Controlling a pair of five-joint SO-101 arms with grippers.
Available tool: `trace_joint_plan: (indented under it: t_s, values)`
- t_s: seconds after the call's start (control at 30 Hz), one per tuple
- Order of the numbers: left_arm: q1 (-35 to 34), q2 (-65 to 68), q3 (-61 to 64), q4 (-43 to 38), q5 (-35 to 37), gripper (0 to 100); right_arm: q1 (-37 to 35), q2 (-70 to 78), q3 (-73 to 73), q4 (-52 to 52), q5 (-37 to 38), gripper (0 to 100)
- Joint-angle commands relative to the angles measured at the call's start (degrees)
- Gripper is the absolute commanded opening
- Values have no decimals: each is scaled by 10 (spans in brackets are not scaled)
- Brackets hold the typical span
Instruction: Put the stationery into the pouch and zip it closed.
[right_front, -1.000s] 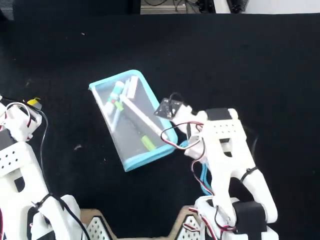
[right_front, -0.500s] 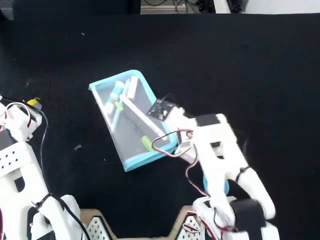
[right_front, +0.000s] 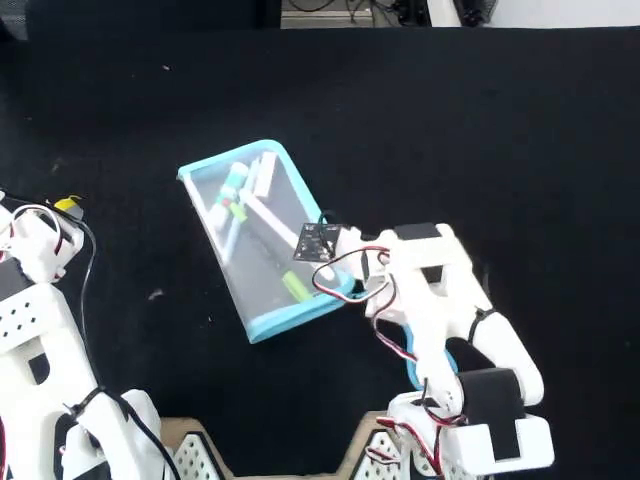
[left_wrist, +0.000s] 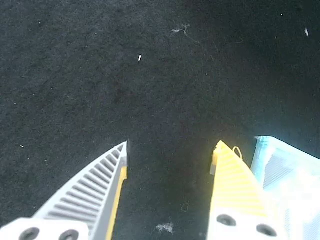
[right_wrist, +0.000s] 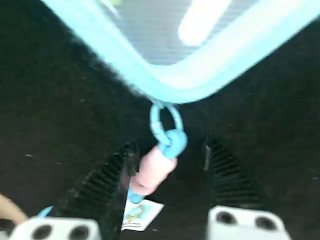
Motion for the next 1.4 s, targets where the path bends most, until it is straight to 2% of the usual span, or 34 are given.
trace_joint_plan:
  t_s: [0.0,0.23,0.7,0.77,0.87,0.9,1.13,1.3,1.37]
  values:
    - [-8,-16,-8,-7,1,270,9,1,-21,-42,16,205]
    - [-8,-16,-8,-7,1,270,-39,4,-22,-47,18,205]
    - [-8,-16,-8,-7,1,270,-42,5,-14,-84,22,199]
    - [-8,-16,-8,-7,1,270,-46,5,-11,-82,54,150]
    - [-8,-16,-7,-7,1,270,-47,5,-2,-83,71,2]
    - [-8,-16,-7,-7,1,270,-46,5,1,-82,71,25]
    - [-8,-16,-7,-7,1,270,-4,-11,12,-80,70,10]
    - [-8,-16,-8,-7,1,270,-24,-9,22,-81,-14,15]
    - [-8,-16,-8,-7,1,270,-35,-11,20,-81,-62,57]
